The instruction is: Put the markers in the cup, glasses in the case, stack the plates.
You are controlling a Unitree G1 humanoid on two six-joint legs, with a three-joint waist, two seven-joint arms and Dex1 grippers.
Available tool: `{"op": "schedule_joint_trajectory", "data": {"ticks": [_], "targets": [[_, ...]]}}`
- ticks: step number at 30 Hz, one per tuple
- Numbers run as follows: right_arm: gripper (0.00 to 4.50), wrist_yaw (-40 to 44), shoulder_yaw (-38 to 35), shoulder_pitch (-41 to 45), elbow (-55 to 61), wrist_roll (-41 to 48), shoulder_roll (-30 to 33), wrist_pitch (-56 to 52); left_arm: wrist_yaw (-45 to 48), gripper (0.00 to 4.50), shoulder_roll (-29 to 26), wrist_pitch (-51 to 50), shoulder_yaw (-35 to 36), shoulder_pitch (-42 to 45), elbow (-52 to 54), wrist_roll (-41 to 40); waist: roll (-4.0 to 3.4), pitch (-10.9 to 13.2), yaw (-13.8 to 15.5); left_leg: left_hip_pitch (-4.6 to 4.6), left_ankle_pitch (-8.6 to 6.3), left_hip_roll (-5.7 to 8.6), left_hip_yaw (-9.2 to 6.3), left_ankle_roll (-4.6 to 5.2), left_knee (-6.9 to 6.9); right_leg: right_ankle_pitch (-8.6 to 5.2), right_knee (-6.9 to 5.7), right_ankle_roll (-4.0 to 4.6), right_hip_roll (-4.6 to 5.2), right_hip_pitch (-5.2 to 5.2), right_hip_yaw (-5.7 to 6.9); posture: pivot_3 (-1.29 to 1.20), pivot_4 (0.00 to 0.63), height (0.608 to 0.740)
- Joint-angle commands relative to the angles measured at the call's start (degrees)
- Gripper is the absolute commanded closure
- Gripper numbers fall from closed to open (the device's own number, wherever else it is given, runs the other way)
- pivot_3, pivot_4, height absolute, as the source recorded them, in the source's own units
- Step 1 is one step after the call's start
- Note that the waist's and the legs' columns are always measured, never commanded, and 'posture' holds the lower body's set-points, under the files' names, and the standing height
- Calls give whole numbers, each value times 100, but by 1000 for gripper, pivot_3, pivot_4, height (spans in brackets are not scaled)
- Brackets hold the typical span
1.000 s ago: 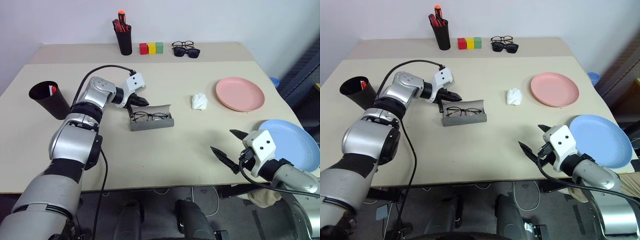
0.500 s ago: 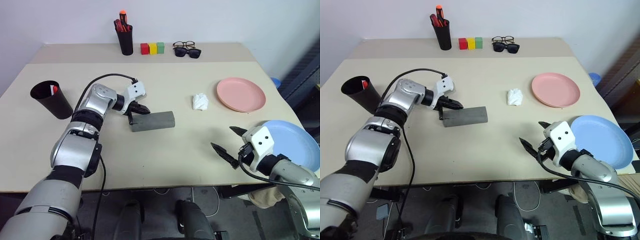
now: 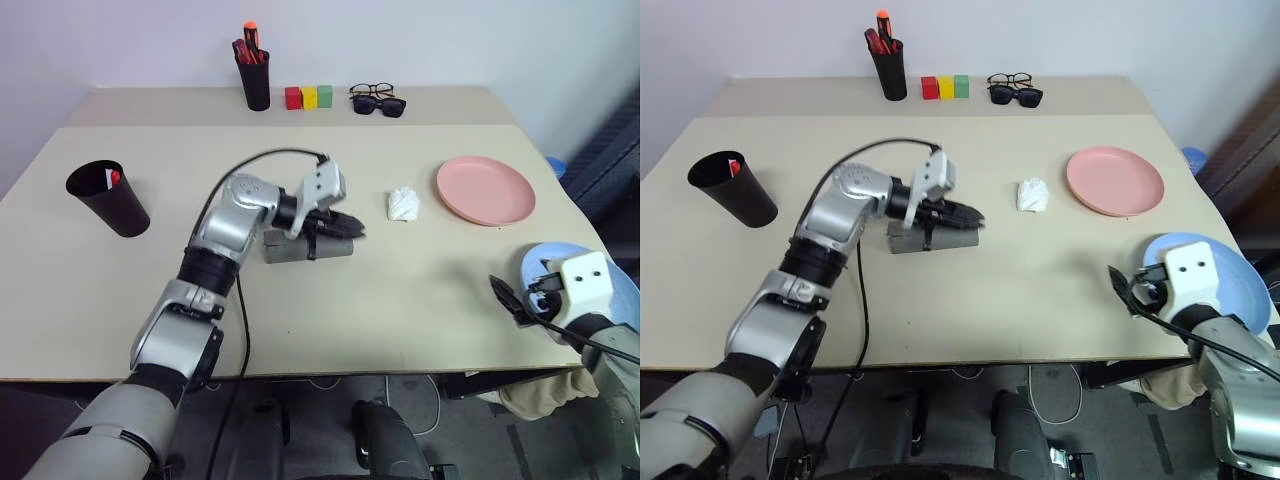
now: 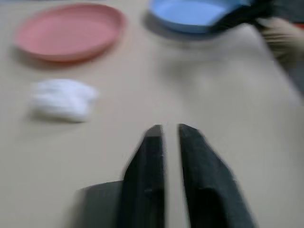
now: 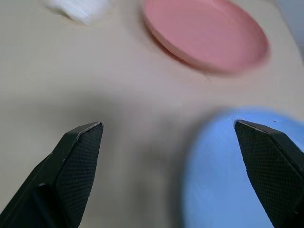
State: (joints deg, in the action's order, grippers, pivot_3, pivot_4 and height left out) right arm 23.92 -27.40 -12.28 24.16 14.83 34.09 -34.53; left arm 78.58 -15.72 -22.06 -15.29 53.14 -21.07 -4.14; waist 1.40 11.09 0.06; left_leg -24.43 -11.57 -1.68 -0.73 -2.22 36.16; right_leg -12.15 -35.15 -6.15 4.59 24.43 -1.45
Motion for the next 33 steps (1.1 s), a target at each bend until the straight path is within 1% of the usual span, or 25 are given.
{"op": "schedule_joint_trajectory", "data": {"ticks": [1, 4, 5, 11, 13, 14, 18, 20, 21, 22, 25, 29, 33], "targets": [[0, -29, -153, -102, -38, -4, -63, 136, 106, 1647, -91, -374, -97, -4, 635, -265, -3, -1, -31, 1, 0, 0, 0, 0, 1, 0, 0, 0, 0, 0, 0, 0, 150, 740], [0, -33, -119, -142, -164, 20, -137, 188, 74, 130, -88, -540, -132, 13, 801, -383, -8, -4, -74, 0, 0, 0, 0, 0, 7, 0, 0, 0, 1, -2, -1, 0, 150, 740], [0, -26, -98, -146, -198, 42, -168, 190, 13, 56, -65, -519, -126, 37, 823, -400, -7, -4, -78, 0, 0, 0, 0, 0, 7, 0, 1, -1, 1, -3, -1, 0, 150, 740], [0, 4, -7, -95, -312, 104, -282, 198, -161, 56, -28, -640, -117, 195, 811, -544, -9, -5, -72, 0, 0, 0, -1, 0, 5, -1, 1, -1, 1, -3, -1, 0, 150, 740], [541, -43, 31, -30, -434, 58, -293, 222, -152, 0, -19, -679, -115, 230, 838, -612, -9, -5, -72, 0, 0, 1, -2, 0, 5, -1, 1, -1, 1, -3, -1, 0, 150, 740], [882, -67, 46, -10, -491, 25, -293, 236, -143, 0, -19, -715, -117, 244, 863, -647, -9, -5, -73, 0, 0, 1, -1, 0, 5, -1, 2, -1, 1, -3, -1, 0, 150, 740], [2722, -107, 138, 78, -586, -29, -262, 241, -88, 0, -97, -728, -182, 266, 921, -713, -9, -5, -77, 0, 0, 1, -1, 0, 4, -1, 2, 0, 1, -3, -1, 0, 150, 740], [3720, -155, 163, 123, -601, -47, -254, 228, -67, 0, -148, -727, -206, 257, 944, -739, -9, -5, -81, 0, 0, 1, -2, 0, 4, -1, 2, 0, 1, -2, -1, 0, 150, 740], [4289, -168, 174, 135, -608, -53, -251, 228, -67, 0, -165, -731, -212, 253, 952, -752, -10, -5, -82, 0, 0, 1, -2, 0, 4, -1, 2, 0, 1, -2, -1, 0, 150, 740], [4454, -178, 181, 143, -613, -56, -250, 229, -72, 0, -175, -736, -216, 251, 957, -764, -9, -5, -79, 1, 0, 1, -2, 0, 4, -1, 2, 0, 1, -2, -1, 0, 150, 740], [4454, -216, 204, 182, -642, -110, -250, 264, -87, 0, -216, -774, -232, 201, 1031, -790, -9, -5, -74, 0, 0, 1, -2, 0, 5, -1, 2, 0, 1, -3, -1, 0, 150, 740], [4454, -466, 196, 464, -542, -281, -247, 477, -293, 0, -196, -780, -151, 150, 1050, -789, -9, -5, -83, -1, 0, 1, -2, 0, 5, -1, 3, 0, 1, -3, -1, 0, 150, 740], [4454, -539, 321, 928, -482, -495, -22, 566, -1083, 0, -24, -981, -48, 168, 778, -604, -11, -5, -85, 1, 0, 1, -2, 1, 5, -1, 2, -1, 1, -2, -1, 0, 150, 740]]}}
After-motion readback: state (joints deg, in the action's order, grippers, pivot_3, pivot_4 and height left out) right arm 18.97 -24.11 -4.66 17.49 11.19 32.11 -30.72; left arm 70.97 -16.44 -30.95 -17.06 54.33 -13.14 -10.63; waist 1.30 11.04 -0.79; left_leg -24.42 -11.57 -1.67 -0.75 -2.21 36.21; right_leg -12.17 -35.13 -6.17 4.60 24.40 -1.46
